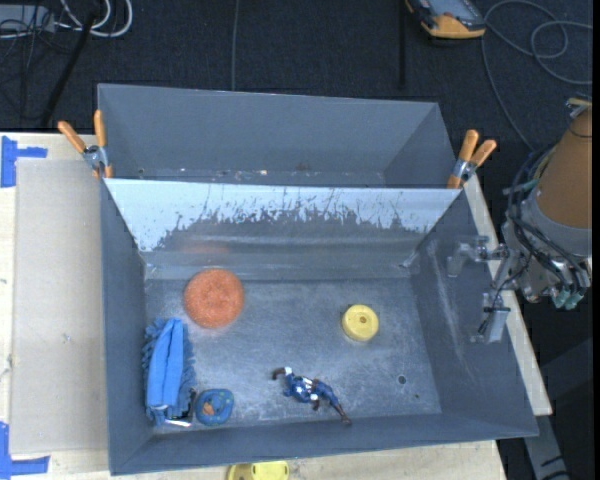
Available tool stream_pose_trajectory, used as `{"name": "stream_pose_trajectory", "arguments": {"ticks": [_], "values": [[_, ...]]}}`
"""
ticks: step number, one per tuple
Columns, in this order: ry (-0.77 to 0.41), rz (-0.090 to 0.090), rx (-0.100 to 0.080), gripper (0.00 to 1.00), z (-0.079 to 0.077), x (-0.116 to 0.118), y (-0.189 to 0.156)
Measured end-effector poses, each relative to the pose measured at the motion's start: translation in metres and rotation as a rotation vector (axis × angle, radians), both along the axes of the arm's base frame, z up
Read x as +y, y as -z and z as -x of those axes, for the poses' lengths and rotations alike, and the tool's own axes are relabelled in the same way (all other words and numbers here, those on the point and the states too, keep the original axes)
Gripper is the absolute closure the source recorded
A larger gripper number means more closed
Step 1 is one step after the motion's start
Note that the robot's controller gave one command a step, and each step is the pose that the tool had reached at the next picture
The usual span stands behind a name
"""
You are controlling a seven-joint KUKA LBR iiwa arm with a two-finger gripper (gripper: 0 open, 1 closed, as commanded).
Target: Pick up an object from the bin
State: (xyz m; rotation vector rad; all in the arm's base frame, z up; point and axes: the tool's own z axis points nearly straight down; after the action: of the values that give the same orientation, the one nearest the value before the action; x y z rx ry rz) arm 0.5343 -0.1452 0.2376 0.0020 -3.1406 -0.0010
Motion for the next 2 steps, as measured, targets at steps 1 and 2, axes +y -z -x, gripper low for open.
{"name": "stream_pose_trajectory", "arguments": {"ticks": [1, 2], "values": [[-0.068, 0.001, -0.005, 0.0, -0.018, 0.023, 0.056], [-0.134, -0.001, -0.001, 0.0, -0.056, 0.069, 0.079]]}}
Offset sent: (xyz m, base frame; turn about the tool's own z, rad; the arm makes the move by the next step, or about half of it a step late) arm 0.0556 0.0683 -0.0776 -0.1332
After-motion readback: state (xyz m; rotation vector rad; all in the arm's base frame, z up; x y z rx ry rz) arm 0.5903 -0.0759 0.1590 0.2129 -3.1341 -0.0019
